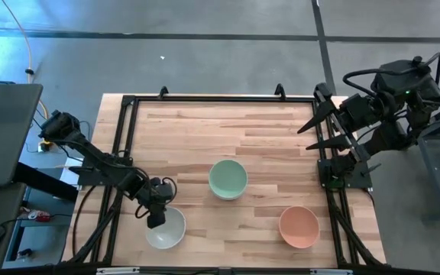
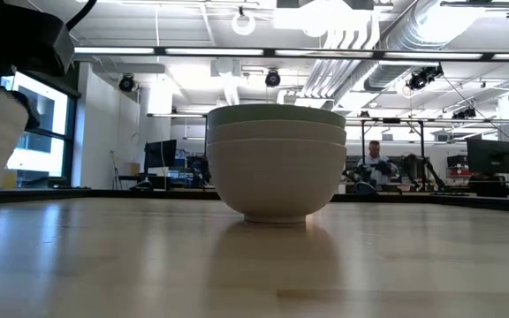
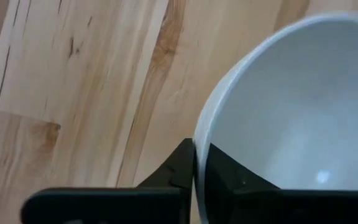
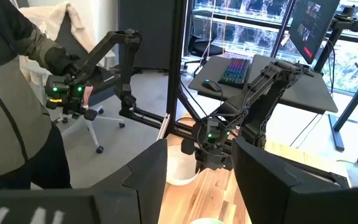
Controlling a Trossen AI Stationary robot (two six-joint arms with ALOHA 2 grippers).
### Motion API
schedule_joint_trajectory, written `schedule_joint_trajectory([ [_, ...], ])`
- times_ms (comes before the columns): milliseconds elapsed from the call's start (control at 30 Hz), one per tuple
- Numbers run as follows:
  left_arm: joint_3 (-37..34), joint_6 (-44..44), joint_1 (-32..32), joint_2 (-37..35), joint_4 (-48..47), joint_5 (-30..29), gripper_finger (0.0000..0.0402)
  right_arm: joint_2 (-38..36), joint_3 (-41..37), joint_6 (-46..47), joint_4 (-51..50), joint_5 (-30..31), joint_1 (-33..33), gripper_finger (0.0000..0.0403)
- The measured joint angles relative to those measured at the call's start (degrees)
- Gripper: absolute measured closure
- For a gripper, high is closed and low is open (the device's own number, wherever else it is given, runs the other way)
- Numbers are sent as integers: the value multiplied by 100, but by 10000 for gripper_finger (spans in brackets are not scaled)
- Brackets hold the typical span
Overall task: Nest bowls inside each other
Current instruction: Stack the white bowl on the light green bowl
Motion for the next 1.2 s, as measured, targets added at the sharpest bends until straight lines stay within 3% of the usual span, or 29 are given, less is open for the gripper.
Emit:
schedule_joint_trajectory([
  [367,623,668,550,0,-687,0,400,0,0,-2,-17,8,-2,231],
  [900,2711,2735,3044,1,-1896,-195,401,11,0,124,-235,4,-2,231],
  [1200,4125,3462,3793,986,-2320,-162,401,13,0,111,-238,2,-2,231],
])
